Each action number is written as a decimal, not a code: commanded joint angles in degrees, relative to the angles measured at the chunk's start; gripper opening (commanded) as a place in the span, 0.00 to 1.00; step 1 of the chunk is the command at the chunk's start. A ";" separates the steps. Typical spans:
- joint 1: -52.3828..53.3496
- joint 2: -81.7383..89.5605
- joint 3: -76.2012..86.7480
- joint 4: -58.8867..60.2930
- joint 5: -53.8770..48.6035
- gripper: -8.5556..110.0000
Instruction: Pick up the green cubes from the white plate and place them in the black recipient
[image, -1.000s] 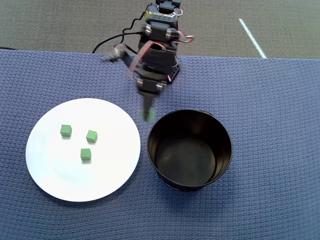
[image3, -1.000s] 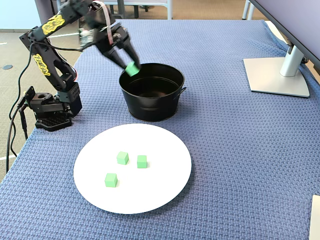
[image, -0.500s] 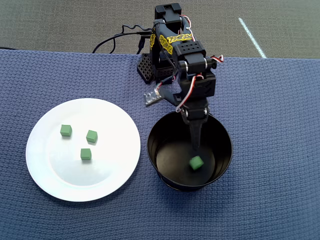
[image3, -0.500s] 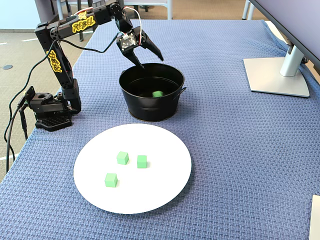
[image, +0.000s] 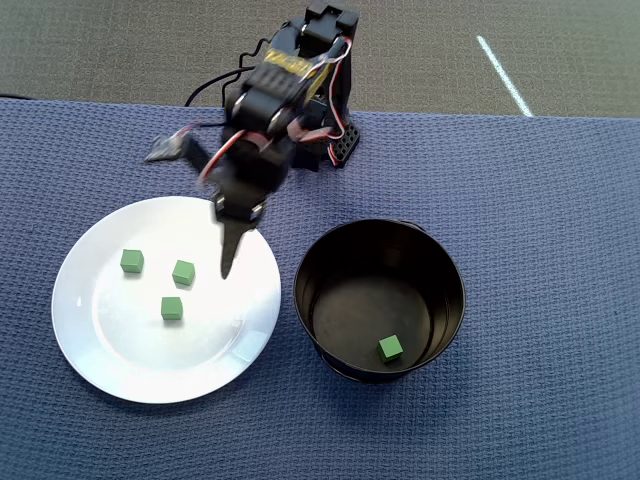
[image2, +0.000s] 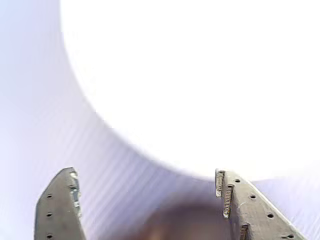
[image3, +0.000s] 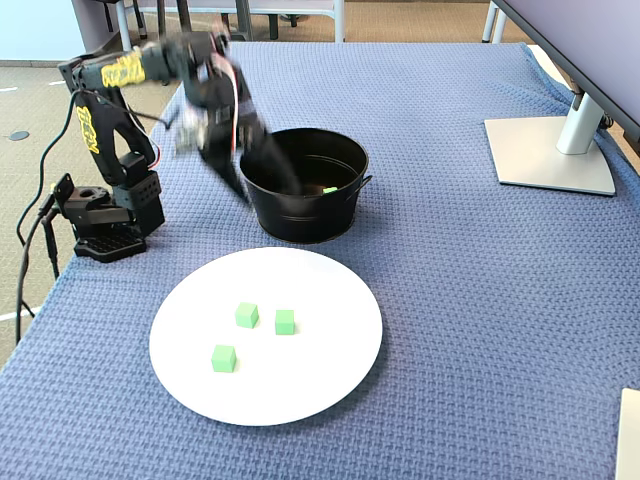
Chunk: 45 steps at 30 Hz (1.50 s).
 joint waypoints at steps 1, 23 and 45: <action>6.59 -2.46 5.89 -7.65 -5.98 0.29; 12.74 -21.27 3.60 -14.94 -8.88 0.25; 15.64 -27.69 -0.62 -15.38 -9.84 0.11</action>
